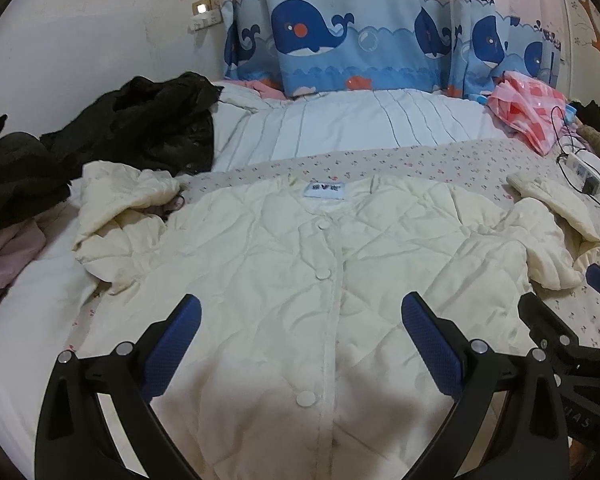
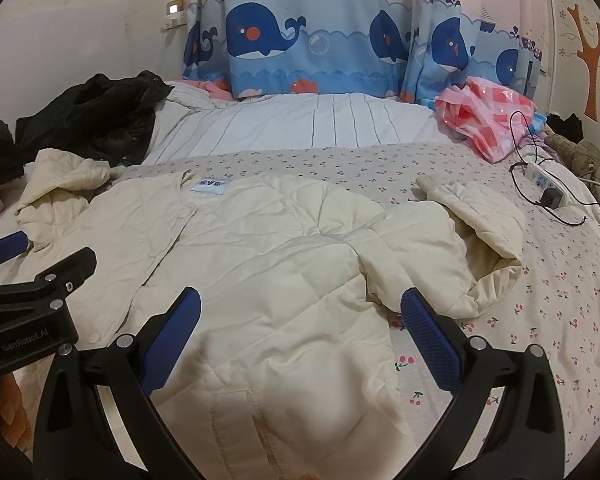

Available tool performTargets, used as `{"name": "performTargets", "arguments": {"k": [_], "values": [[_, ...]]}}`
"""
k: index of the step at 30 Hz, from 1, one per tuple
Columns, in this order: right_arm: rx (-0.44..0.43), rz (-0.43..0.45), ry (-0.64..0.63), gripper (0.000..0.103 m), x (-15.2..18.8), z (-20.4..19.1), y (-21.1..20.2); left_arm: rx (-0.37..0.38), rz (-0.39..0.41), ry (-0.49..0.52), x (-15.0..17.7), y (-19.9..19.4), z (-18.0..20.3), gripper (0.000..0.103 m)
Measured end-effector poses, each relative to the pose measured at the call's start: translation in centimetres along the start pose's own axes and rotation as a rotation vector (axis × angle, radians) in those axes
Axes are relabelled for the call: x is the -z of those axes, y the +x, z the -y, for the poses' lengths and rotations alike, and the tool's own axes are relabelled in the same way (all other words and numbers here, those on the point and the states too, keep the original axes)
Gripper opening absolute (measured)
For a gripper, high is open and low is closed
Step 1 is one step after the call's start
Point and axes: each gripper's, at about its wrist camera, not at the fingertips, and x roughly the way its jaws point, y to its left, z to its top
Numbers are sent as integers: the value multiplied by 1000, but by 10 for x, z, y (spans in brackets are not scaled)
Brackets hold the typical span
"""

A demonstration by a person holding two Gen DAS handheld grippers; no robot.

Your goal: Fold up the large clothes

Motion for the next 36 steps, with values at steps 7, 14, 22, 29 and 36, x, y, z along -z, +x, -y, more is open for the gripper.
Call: {"name": "performTargets", "arguments": {"k": [7,14,22,29,36], "values": [[11,12,1,97,-3,3,-2,50,-48,-25,3,8,0,96],[8,2,13,97,-3,7,-2,43,-74,-12,6,16,6,96],[7,-19,15,97,-2,8,3,68,-82,-22,7,18,4,96],[21,-13,4,97,-2,9,3,78,-93,-10,8,19,9,96],[41,-23,20,97,-2,16,4,77,-93,-6,8,20,10,96]]}}
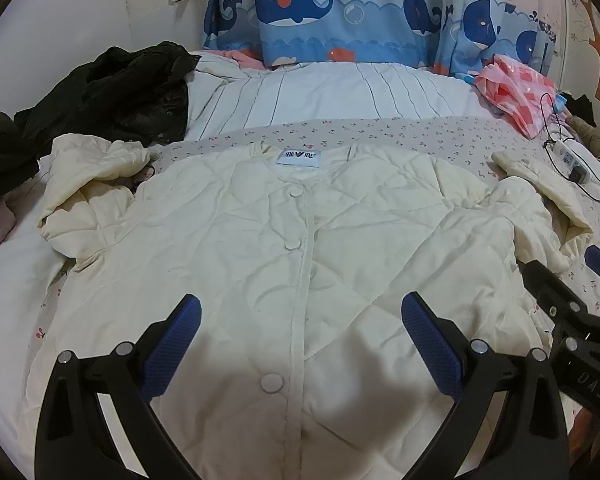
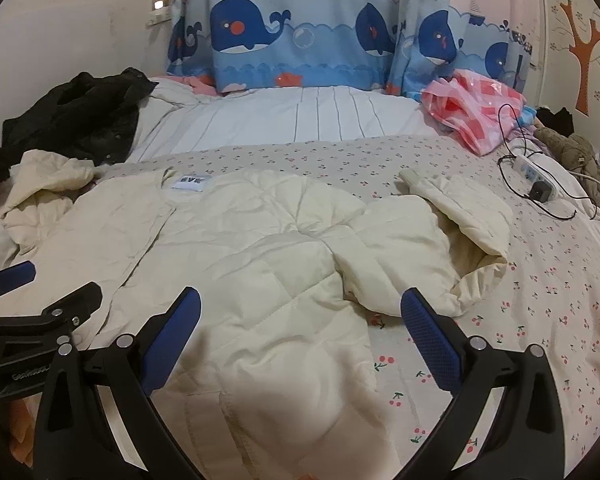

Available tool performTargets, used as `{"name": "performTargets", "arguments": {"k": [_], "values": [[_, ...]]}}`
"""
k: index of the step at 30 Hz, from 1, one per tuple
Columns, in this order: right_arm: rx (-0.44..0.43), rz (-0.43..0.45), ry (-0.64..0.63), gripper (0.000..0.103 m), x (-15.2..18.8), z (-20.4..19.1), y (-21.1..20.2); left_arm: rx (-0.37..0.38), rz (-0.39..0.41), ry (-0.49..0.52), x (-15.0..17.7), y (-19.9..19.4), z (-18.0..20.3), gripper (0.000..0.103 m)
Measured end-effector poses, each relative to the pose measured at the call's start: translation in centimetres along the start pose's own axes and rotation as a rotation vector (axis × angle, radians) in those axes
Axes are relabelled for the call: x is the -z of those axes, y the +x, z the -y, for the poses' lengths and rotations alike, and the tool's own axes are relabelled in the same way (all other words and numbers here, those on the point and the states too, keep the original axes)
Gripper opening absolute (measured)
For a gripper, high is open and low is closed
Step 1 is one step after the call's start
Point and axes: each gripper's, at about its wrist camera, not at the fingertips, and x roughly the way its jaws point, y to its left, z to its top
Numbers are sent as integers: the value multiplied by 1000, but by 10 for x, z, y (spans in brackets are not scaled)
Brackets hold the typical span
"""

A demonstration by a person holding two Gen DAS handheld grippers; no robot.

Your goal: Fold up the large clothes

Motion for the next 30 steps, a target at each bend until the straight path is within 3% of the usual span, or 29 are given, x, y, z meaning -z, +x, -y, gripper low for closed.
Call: {"name": "performTargets", "arguments": {"k": [30], "values": [[7,-10,28,97,-4,11,-1,10,-5,19,2,0,9,96]]}}
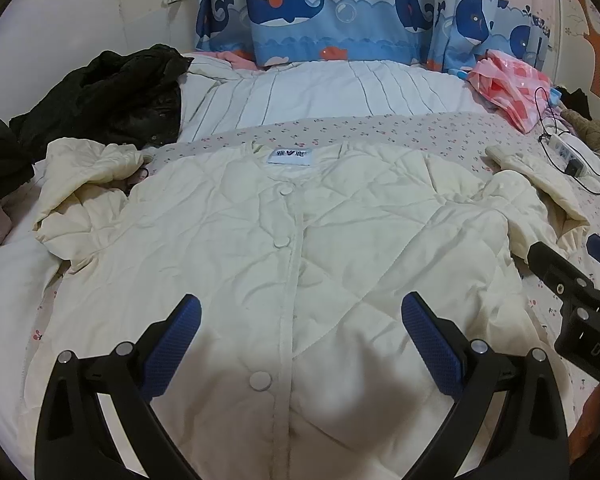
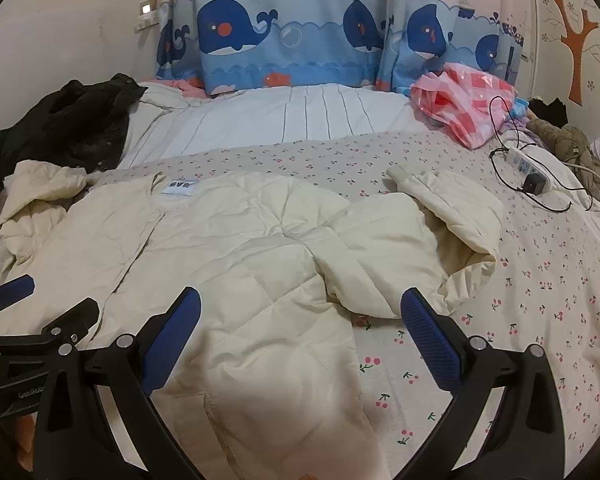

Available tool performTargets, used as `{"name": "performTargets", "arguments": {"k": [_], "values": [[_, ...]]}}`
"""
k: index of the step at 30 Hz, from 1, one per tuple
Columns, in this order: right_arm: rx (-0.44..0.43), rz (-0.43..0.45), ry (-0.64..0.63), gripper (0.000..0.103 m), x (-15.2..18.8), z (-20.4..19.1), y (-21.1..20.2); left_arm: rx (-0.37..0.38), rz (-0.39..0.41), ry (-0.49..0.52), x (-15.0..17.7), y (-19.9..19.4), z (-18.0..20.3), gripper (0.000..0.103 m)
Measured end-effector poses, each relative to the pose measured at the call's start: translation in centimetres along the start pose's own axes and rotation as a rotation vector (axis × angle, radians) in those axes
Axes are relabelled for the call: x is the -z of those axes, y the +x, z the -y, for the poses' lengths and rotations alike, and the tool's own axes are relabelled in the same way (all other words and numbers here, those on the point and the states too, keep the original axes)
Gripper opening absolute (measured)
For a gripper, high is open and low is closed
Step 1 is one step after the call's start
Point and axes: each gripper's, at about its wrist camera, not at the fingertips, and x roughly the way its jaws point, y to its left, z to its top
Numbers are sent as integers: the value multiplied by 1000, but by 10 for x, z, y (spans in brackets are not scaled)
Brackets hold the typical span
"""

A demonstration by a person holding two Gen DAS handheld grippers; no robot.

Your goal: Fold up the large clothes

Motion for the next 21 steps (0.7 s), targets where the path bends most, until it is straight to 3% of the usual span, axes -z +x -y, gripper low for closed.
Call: {"name": "performTargets", "arguments": {"k": [21], "values": [[-28,-7,-14,97,2,-7,2,-12,-23,-51,1,5,-10,96]]}}
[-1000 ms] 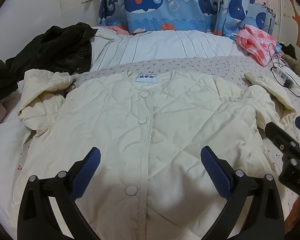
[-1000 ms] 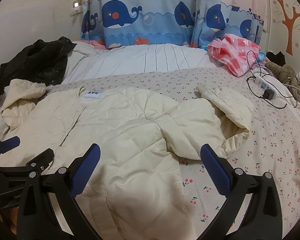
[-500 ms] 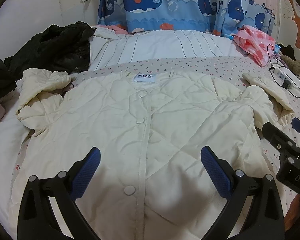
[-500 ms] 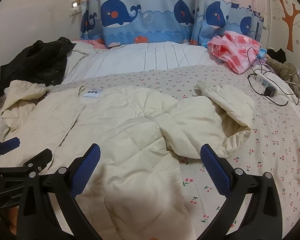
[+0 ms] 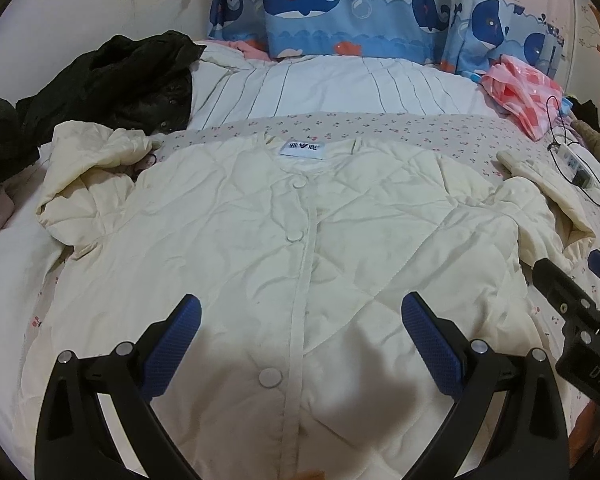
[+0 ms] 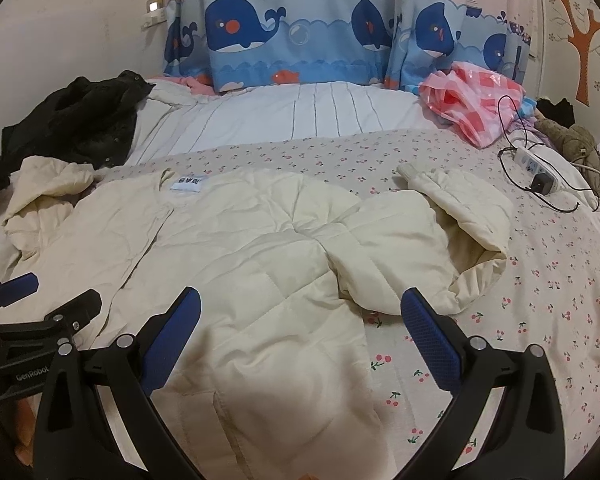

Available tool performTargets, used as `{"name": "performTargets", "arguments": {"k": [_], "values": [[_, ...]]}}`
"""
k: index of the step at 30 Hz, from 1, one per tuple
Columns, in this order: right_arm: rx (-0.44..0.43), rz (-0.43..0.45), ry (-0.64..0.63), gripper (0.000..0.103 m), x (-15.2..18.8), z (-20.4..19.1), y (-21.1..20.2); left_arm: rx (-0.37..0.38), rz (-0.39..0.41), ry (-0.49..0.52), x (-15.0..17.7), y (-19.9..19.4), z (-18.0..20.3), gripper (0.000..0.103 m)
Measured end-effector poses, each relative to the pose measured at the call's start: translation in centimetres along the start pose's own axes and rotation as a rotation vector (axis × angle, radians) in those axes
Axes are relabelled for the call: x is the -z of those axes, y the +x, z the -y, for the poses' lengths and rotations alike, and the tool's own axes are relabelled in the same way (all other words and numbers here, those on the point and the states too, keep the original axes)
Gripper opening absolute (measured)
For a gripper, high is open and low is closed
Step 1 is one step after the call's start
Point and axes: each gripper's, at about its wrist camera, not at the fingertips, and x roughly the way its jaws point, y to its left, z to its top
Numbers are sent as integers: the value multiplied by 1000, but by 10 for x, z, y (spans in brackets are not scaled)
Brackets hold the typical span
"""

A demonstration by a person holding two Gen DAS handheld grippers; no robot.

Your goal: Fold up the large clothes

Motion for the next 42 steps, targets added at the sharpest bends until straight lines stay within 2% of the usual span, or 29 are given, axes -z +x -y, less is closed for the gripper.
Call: {"name": "performTargets", "arguments": {"k": [26,30,35,37,40,42], "values": [[21,10,-16,97,-1,1,0,10,-12,-1,0,2,-1,96],[94,37,-25,97,-18,18,3,17,-14,-14,0,3,-2,96],[266,29,-3,97,-51,73,32,35,-18,-40,-1,1,-8,96],[358,-59,-70,97,-66,91,68,41,-19,-47,-2,1,-10,96],[470,-201,-227,97,-65,105,121,39,-23,-42,-2,1,-9,96],[519,-268,-224,97,-59,135,144,33,-27,-40,-2,2,-9,96]]}}
